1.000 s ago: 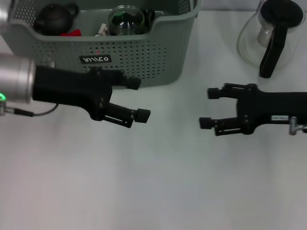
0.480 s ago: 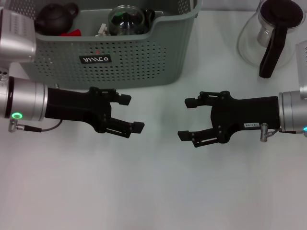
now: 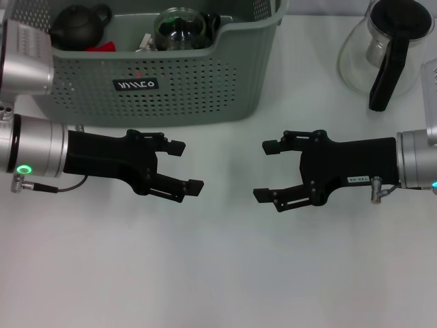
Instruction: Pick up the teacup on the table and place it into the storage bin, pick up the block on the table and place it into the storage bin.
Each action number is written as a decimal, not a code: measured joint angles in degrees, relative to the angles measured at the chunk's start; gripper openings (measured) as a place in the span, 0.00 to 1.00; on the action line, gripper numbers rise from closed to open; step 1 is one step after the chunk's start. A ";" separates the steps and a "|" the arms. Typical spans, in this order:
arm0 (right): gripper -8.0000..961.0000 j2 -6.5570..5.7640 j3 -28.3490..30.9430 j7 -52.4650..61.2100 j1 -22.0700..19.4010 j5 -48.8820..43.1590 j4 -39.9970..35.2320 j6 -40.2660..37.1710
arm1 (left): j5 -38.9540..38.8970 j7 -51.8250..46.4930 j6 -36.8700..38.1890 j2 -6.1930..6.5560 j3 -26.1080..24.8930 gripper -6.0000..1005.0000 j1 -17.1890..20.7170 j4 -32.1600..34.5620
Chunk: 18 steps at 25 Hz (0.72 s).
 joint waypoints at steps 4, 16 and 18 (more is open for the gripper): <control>0.93 0.03 0.07 -1.98 -0.20 0.18 0.09 0.01 | 0.26 0.52 0.35 0.09 0.00 0.96 -0.29 -0.03; 0.93 0.23 0.18 -3.73 0.16 0.42 0.17 0.15 | 0.19 3.76 2.63 0.19 -0.01 0.96 -0.86 0.07; 0.93 0.24 0.16 -3.78 0.19 0.43 0.18 0.16 | 0.07 4.17 2.66 0.01 -0.07 0.96 -0.98 0.16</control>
